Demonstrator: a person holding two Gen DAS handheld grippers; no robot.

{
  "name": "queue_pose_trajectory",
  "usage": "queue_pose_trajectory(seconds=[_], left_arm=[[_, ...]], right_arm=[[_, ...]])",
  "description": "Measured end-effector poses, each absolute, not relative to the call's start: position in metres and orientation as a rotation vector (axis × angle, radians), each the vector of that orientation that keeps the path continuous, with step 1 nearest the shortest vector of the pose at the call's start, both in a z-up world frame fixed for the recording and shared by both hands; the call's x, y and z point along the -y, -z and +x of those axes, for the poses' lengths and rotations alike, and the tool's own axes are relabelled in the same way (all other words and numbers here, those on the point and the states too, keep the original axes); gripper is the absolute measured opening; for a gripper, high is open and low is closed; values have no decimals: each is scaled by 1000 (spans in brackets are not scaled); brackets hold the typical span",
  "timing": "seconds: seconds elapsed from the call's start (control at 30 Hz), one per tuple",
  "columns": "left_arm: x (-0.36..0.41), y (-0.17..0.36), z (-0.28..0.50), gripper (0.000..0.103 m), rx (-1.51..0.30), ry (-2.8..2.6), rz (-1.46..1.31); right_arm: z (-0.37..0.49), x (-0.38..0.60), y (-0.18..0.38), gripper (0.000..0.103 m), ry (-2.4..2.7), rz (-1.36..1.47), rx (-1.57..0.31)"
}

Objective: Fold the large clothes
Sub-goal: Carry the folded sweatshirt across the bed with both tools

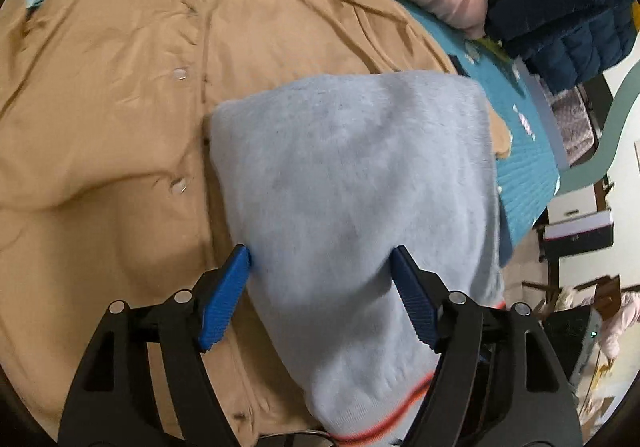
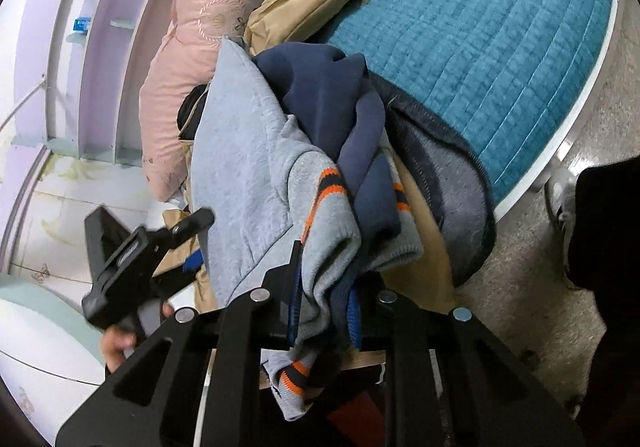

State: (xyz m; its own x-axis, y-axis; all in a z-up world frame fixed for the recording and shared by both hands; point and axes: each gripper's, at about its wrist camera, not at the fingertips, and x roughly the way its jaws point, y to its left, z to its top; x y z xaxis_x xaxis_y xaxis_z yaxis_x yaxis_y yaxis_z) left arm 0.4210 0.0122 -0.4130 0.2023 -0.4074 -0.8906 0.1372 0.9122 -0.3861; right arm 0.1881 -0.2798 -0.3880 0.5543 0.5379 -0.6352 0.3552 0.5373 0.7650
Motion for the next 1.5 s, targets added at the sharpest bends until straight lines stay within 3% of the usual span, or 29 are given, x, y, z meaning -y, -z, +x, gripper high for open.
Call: queue_pose_trajectory(seconds=[0.17,0.43,0.8,1.03,1.17,1.23,1.27,1.3,1.5], left_arm=[[2,413,430,82,-1319,432,-138],[43,391,423,87,-1187,537,305],[82,385,467,90,-1067,698,496],[96,413,511,91,-1200,831,389],[96,441,537,91,-1390,893,205],[99,447,537,89,-1433,905,165],[101,448,535,77,-1442,931,158],[105,447,530,74,-1441,945,163],[114,431,503,64,-1370,977,259]], right_arm=[[190,290,379,17,-139,965,-1031],[190,304,382,17,-130,844,-1073],[192,307,389,17,-136,780,-1084],[192,309,396,17,-143,772,-1099],[193,309,400,18,-143,771,-1111],[193,308,401,18,-141,773,-1117],[193,308,401,18,-140,767,-1120],[193,307,400,18,-138,754,-1121],[187,296,400,18,-131,669,-1142]])
